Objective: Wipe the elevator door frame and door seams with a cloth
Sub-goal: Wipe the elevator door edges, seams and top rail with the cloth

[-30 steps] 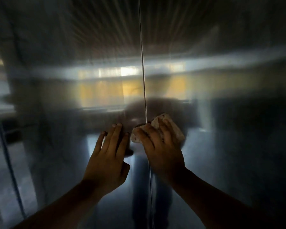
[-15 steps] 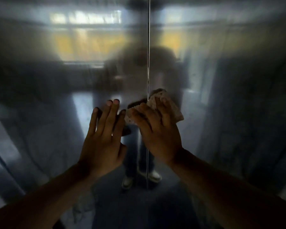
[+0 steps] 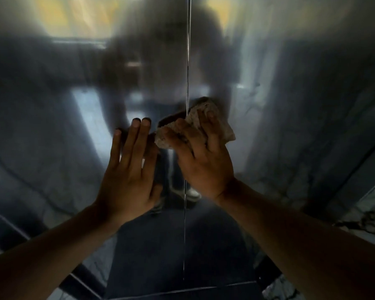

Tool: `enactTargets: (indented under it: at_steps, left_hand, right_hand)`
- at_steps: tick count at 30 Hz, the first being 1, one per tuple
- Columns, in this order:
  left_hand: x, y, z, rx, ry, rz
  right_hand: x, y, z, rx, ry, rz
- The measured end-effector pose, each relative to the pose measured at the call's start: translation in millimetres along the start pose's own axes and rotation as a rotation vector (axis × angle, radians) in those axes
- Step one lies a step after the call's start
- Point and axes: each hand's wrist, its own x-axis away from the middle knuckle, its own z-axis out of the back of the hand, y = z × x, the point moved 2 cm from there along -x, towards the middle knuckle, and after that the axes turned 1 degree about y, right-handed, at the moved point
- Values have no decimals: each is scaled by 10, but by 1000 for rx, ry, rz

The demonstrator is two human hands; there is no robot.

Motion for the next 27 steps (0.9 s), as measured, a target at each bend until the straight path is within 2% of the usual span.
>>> enactTargets:
  at_steps: [10, 17, 21, 27]
  left_hand:
    - [495, 209, -393, 48, -86, -56]
    - [1094, 383, -761, 59, -243, -120]
    - [1483, 454, -1005, 42, -303, -128]
    - [2101, 641, -1456, 13, -357, -66]
  right_hand:
    - [657, -181, -119, -10, -47, -4]
    - [1403, -470, -281, -18, -84, -30]
    - [1768, -606, -393, 0, -92, -53]
    - [2485, -782, -625, 26, -116, 29]
